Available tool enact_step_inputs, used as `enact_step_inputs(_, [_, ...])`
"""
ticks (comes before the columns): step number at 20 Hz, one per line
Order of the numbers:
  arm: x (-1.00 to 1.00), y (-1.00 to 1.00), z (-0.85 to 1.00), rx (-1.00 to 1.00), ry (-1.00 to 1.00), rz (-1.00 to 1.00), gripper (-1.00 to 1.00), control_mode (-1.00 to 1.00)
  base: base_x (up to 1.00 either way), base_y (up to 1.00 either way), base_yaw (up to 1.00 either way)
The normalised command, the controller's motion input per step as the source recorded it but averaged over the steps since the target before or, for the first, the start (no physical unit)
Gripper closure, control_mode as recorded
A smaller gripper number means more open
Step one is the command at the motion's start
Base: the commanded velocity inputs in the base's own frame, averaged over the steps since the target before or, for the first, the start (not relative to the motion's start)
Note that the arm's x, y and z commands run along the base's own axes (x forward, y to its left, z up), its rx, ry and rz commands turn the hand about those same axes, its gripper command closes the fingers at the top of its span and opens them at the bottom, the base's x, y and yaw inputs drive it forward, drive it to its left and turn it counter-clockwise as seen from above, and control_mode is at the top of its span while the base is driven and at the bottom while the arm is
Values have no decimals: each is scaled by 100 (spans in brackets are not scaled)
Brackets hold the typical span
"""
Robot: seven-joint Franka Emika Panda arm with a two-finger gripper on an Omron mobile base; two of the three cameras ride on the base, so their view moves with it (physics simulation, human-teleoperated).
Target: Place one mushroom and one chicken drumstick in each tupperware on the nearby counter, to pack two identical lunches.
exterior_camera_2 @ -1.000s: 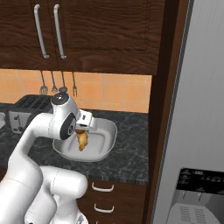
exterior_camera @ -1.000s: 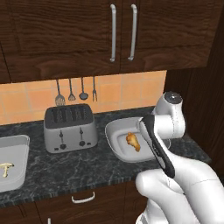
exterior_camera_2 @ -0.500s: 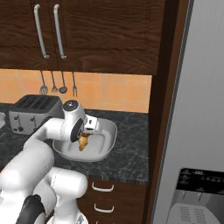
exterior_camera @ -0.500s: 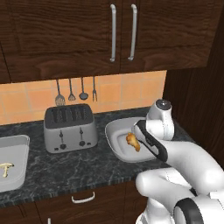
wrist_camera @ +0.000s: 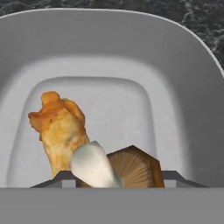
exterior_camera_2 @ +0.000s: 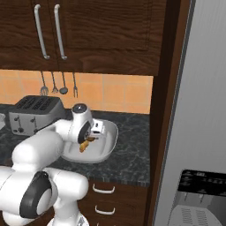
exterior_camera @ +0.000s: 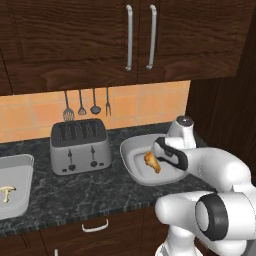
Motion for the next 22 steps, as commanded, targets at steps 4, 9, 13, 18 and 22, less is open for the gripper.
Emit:
enact_step_inputs(4, [17, -2, -38, 0, 0, 2, 100, -100, 0, 0, 0])
enact_step_inputs(9, [23, 0, -31, 0, 1, 1, 100, -100, 0, 0, 0])
enact_step_inputs(13, [19, 0, -23, 0, 0, 0, 100, -100, 0, 0, 0])
enact_step_inputs(18, [13, 0, -19, 0, 0, 0, -100, -100, 0, 0, 0])
enact_step_inputs(22, [-2, 0, -3, 0, 0, 0, -100, -100, 0, 0, 0])
